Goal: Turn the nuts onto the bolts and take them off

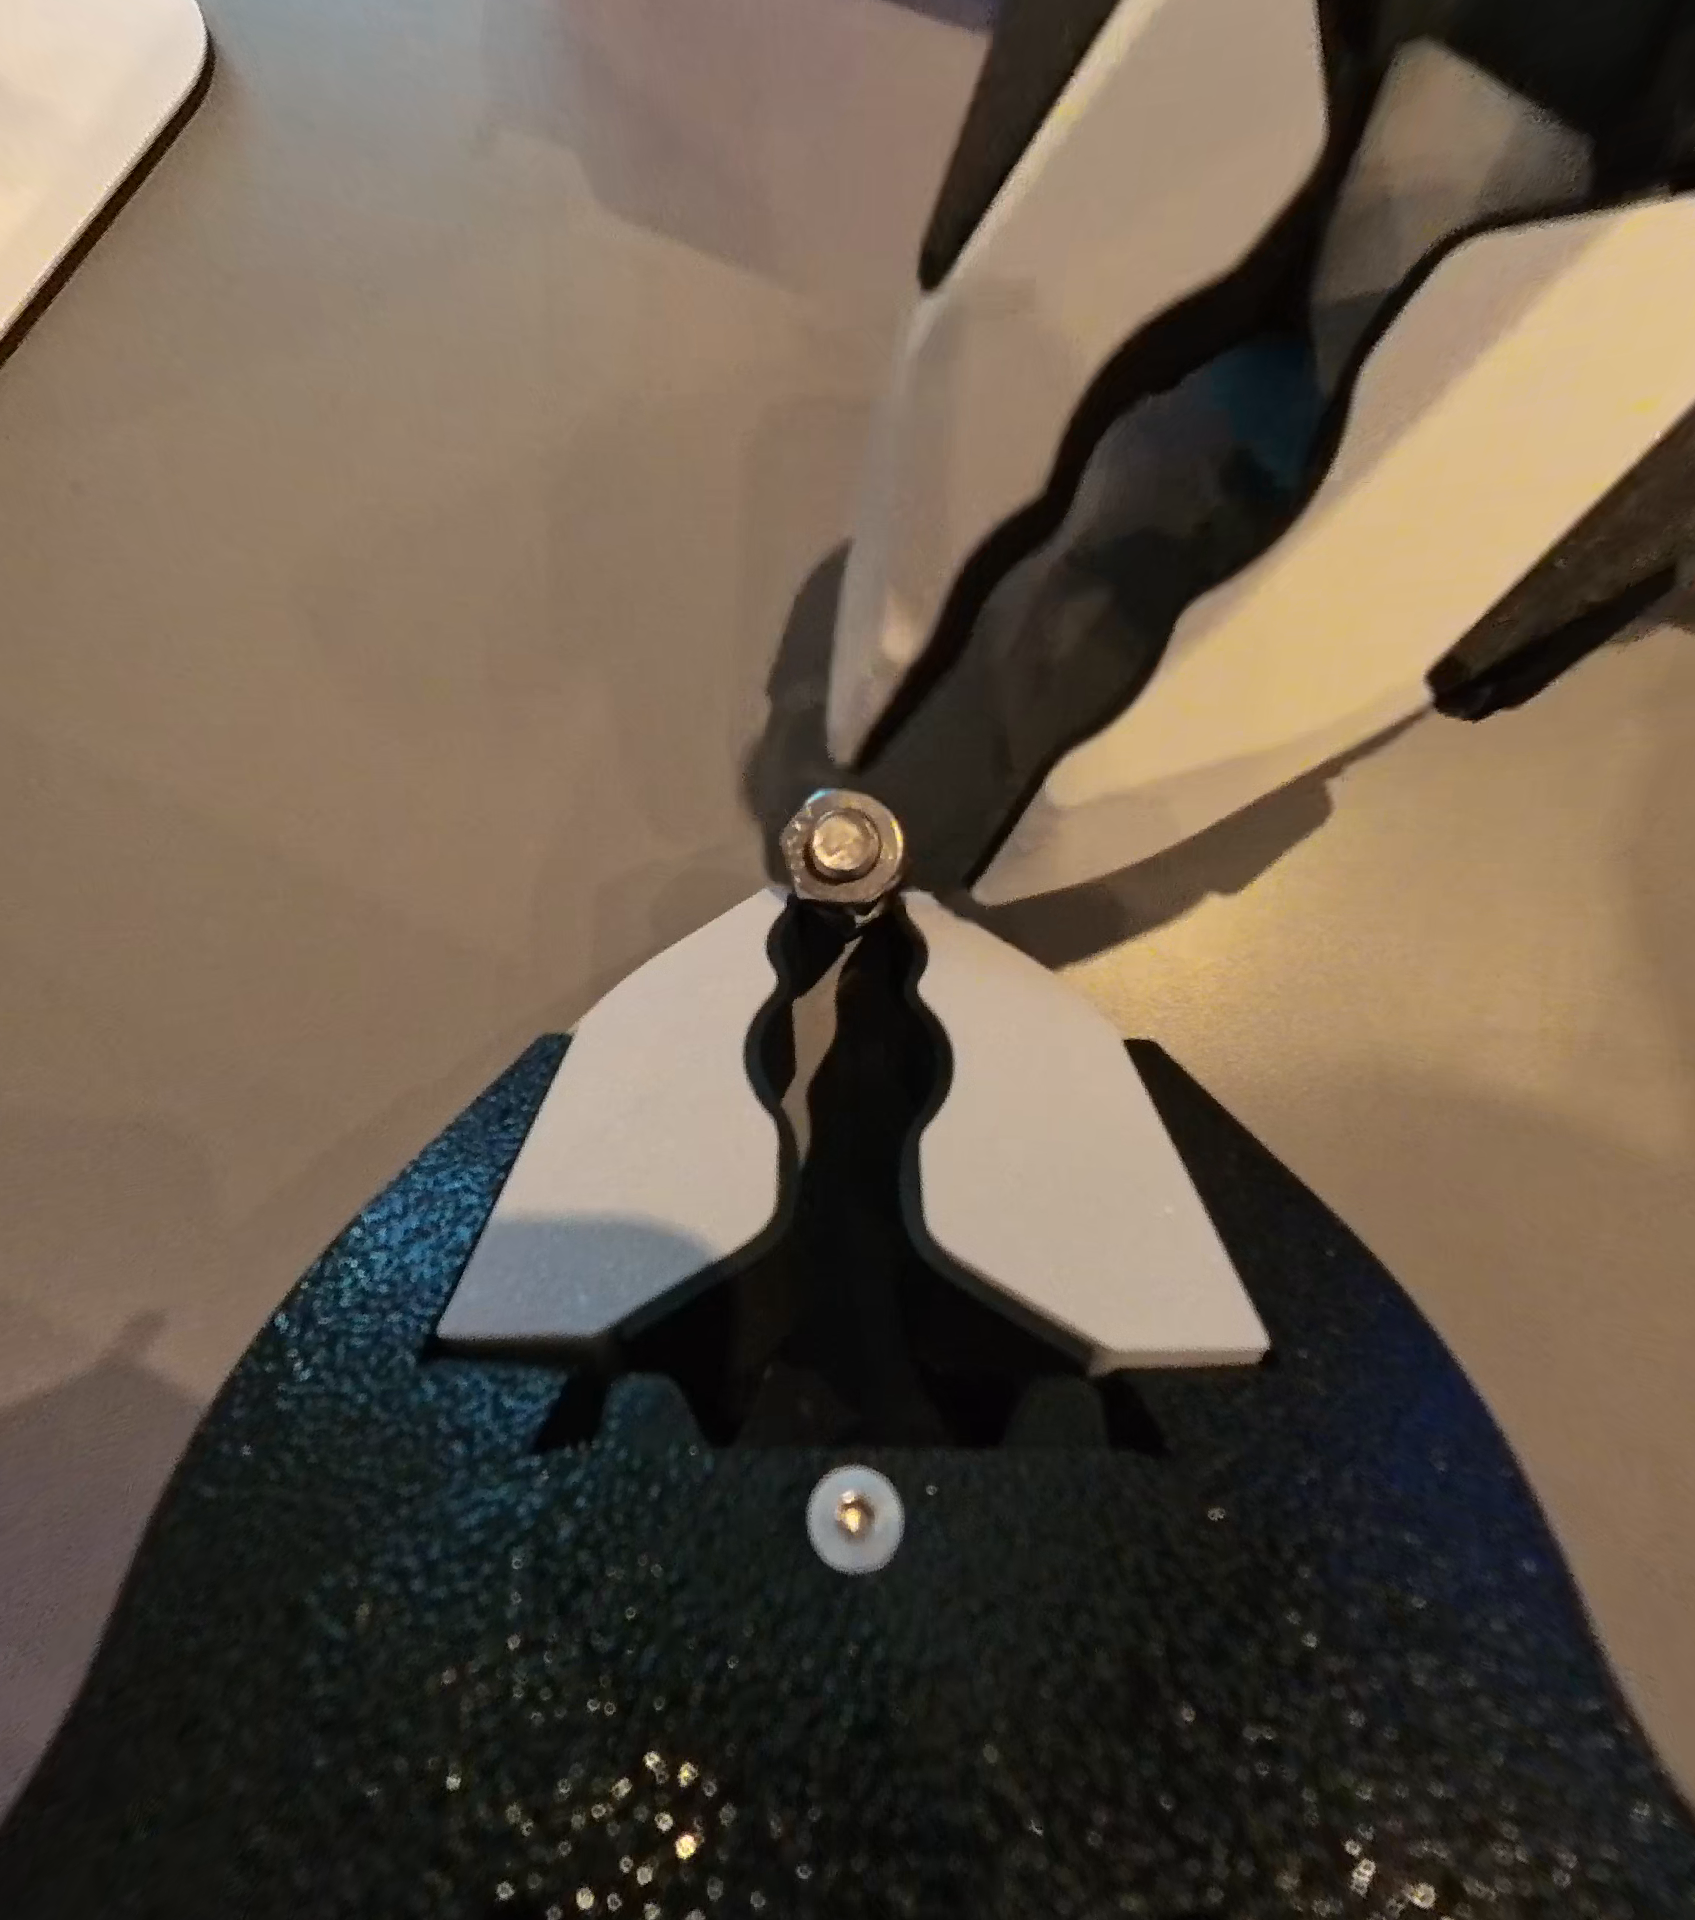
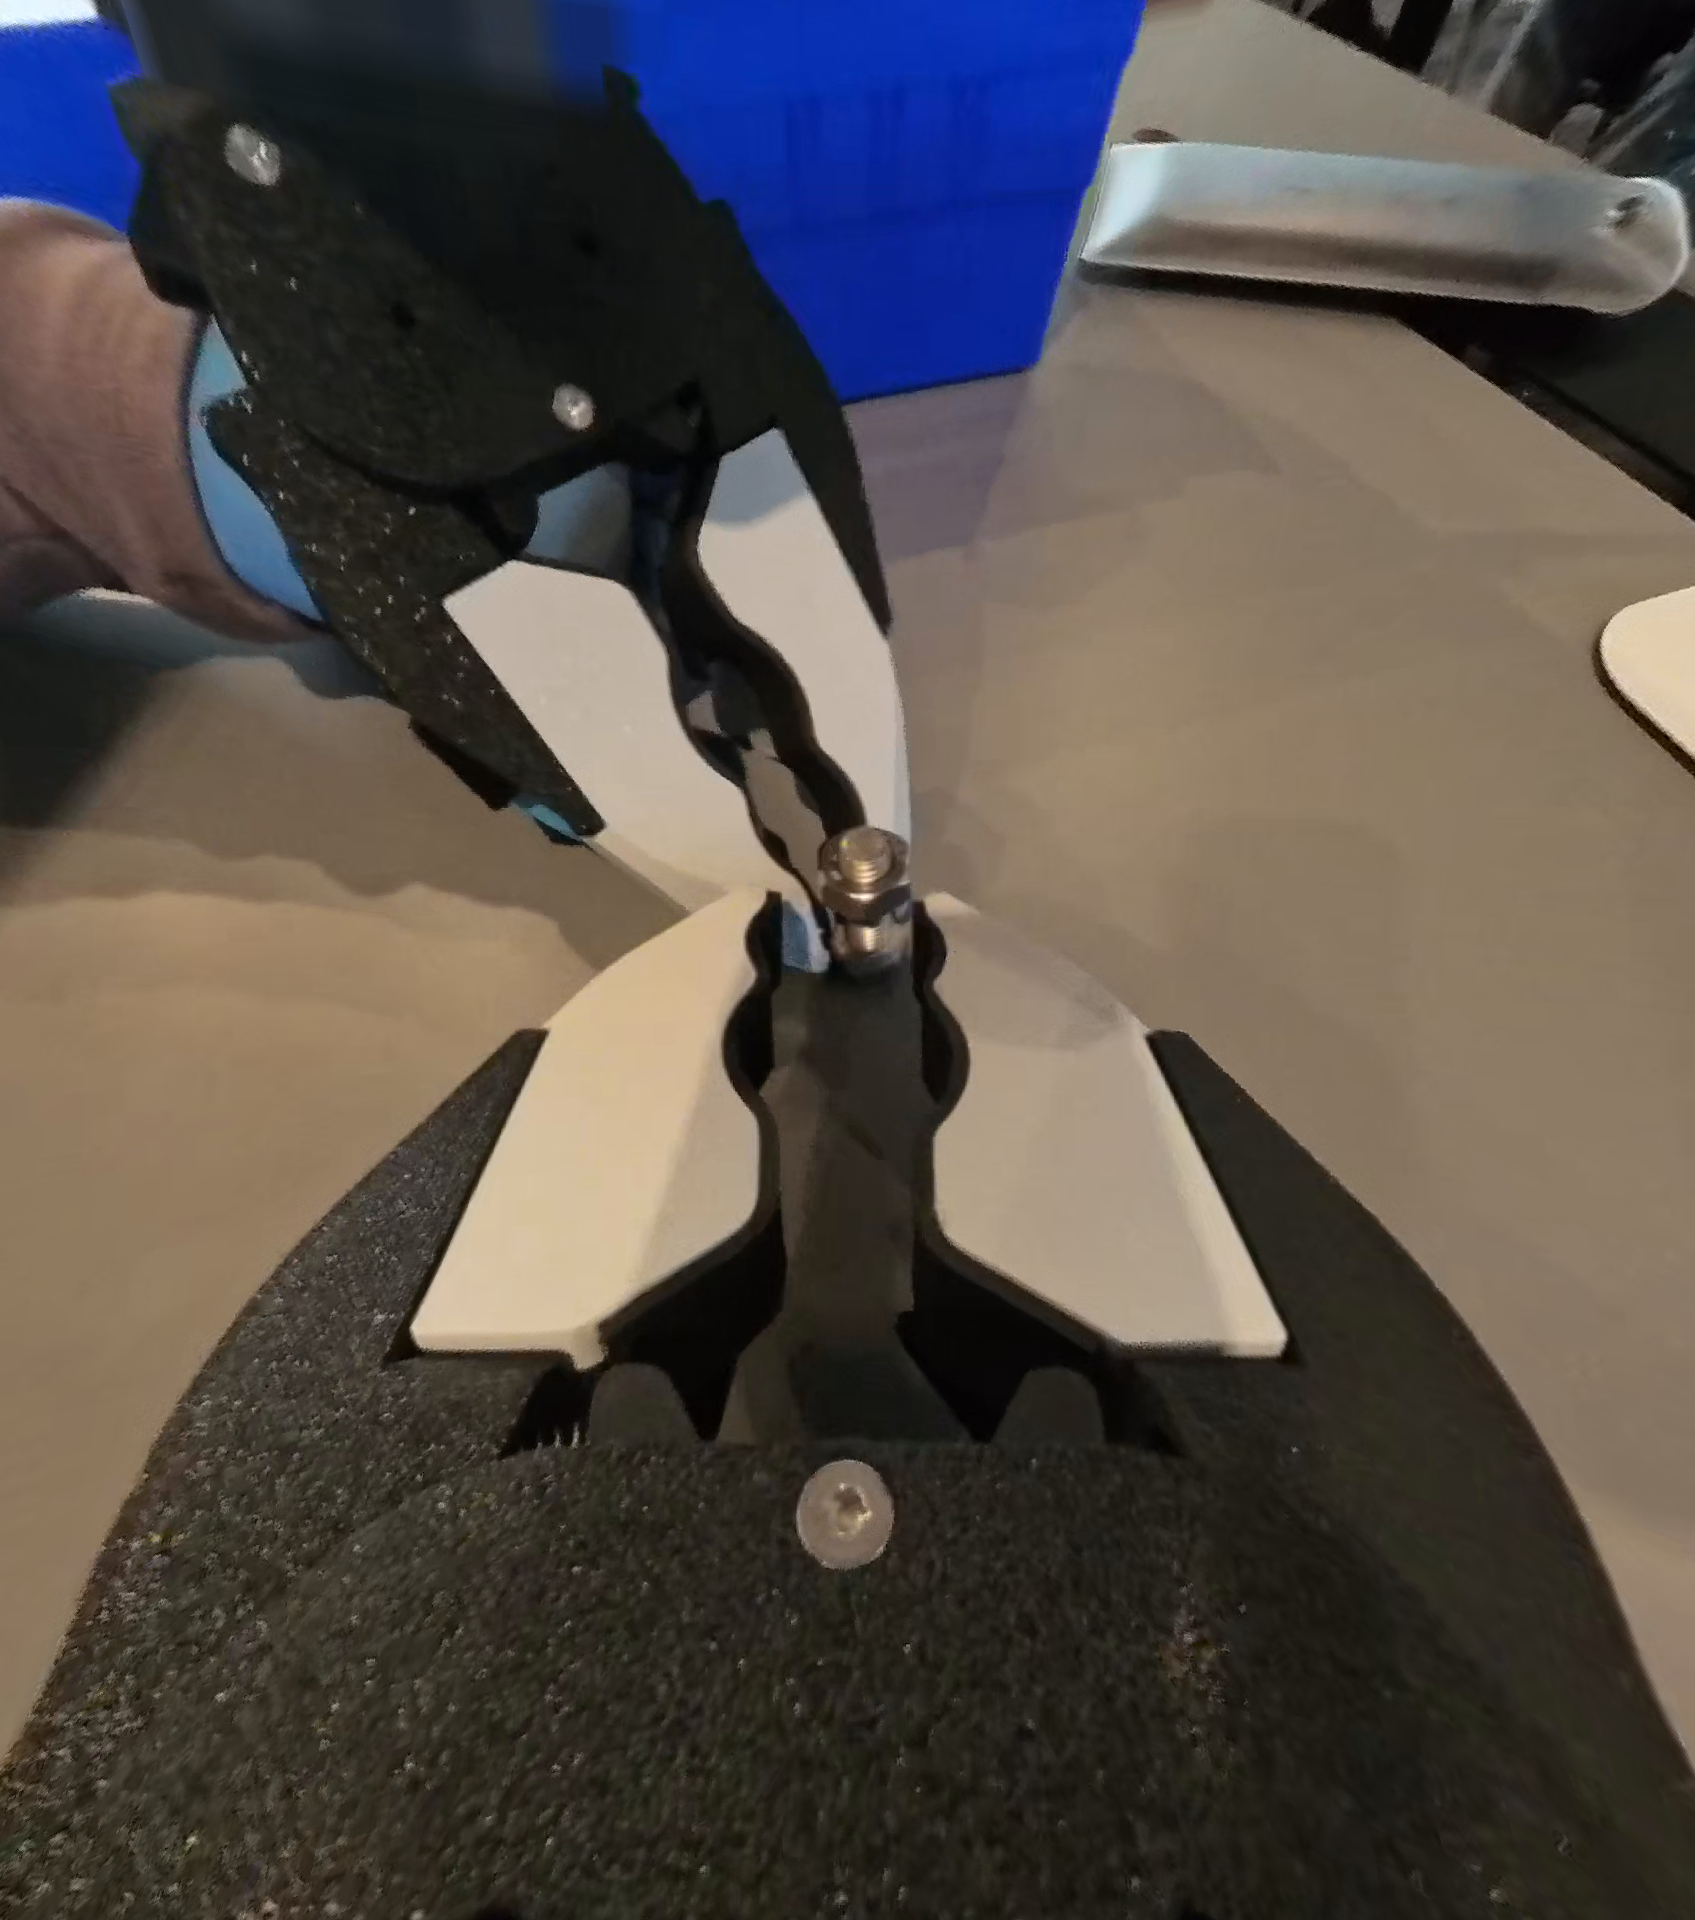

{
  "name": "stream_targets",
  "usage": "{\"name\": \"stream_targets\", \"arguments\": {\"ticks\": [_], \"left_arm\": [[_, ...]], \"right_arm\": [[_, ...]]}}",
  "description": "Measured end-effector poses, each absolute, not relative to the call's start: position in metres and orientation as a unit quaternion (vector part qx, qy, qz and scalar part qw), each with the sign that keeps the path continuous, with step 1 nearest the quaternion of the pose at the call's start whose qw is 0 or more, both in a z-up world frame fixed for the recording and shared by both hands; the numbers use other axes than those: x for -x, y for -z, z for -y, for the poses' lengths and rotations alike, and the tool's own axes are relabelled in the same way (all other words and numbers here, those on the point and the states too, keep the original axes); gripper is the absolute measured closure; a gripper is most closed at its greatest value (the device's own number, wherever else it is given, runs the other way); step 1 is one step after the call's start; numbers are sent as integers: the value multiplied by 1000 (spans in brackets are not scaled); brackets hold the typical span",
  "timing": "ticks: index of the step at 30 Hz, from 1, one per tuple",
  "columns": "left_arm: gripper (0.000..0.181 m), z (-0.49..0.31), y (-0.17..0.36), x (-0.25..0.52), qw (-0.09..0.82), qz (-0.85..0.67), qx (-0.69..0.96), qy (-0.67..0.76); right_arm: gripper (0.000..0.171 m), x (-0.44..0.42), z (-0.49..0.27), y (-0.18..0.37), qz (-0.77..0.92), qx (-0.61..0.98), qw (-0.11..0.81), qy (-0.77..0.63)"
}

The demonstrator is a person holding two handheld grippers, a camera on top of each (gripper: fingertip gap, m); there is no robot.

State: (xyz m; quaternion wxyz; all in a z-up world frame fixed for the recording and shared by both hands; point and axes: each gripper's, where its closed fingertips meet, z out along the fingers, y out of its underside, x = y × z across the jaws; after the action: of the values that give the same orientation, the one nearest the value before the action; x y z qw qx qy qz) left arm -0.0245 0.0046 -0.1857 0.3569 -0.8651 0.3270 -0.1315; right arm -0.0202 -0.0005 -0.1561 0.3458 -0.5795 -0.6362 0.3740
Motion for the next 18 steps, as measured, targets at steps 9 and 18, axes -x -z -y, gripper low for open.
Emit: {"name": "stream_targets", "arguments": {"ticks": [9, 18], "left_arm": [[166, -4, 186, 24, 357, -327, 865, 132], [166, -4, 186, 24, 357, -327, 865, 132]], "right_arm": [[154, 19, 6, 151, 641, 562, 352, -388], [160, 17, 21, 154, 658, 547, 280, -435]]}}
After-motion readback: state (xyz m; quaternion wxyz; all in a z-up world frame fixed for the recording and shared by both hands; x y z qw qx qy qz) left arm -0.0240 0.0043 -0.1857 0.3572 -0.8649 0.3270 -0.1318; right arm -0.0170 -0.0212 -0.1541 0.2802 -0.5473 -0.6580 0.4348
